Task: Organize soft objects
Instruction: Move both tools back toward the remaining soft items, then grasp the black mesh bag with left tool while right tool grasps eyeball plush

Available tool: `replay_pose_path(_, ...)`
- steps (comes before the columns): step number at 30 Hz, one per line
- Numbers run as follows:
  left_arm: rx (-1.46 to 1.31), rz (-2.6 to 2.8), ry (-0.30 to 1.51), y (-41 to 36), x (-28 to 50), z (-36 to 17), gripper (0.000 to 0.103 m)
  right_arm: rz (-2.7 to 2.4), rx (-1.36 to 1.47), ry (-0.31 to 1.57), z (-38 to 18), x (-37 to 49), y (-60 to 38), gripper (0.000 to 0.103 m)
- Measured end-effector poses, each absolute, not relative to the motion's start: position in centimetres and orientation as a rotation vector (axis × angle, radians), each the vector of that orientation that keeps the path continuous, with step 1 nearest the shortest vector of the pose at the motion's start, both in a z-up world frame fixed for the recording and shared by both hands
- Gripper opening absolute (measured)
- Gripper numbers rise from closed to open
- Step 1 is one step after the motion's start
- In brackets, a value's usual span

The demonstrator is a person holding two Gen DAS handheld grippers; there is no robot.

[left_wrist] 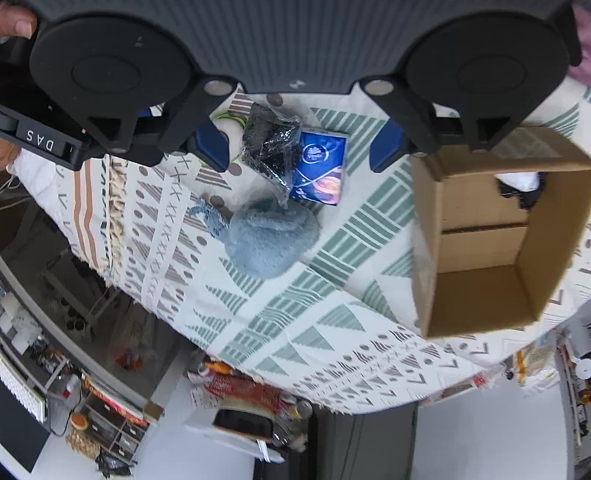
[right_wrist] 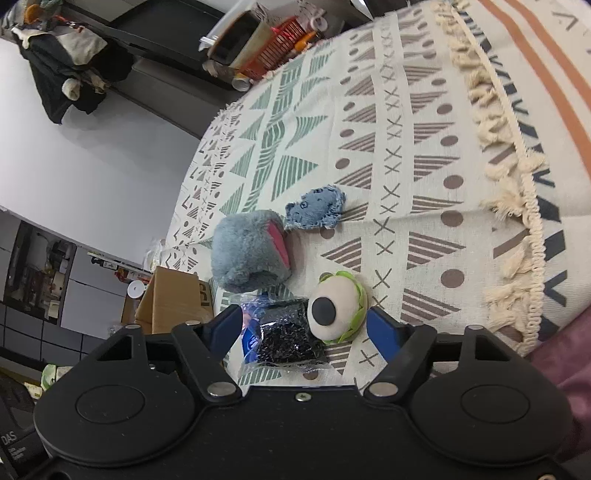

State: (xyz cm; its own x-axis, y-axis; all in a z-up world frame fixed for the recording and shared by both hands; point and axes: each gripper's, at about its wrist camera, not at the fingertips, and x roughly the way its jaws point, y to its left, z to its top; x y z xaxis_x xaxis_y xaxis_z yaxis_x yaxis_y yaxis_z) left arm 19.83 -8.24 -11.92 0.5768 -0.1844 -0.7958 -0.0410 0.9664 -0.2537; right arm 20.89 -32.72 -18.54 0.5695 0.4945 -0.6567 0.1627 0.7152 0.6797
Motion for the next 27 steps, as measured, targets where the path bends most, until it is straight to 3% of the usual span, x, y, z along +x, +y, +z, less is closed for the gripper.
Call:
replay_pose_path(22,-0.211,-0.197,1.045,-11.3,24.0,-19.3,0.065,0.168,0.771,1.092,-23.5,25.0,-31.1,0.067)
replay_pose_path(24,-0.186,-0.197,1.039,-11.7,23.9,-19.2,0.051,0.175,0.761,1.095,-23.6,25.1,-30.9,0.062)
replay_pose_path(27,-0.176,-0.201,1.036,-11.9,23.9,-19.2,0.04,0.171,0.746,1.101,-23.8,25.2,-30.6,0.049)
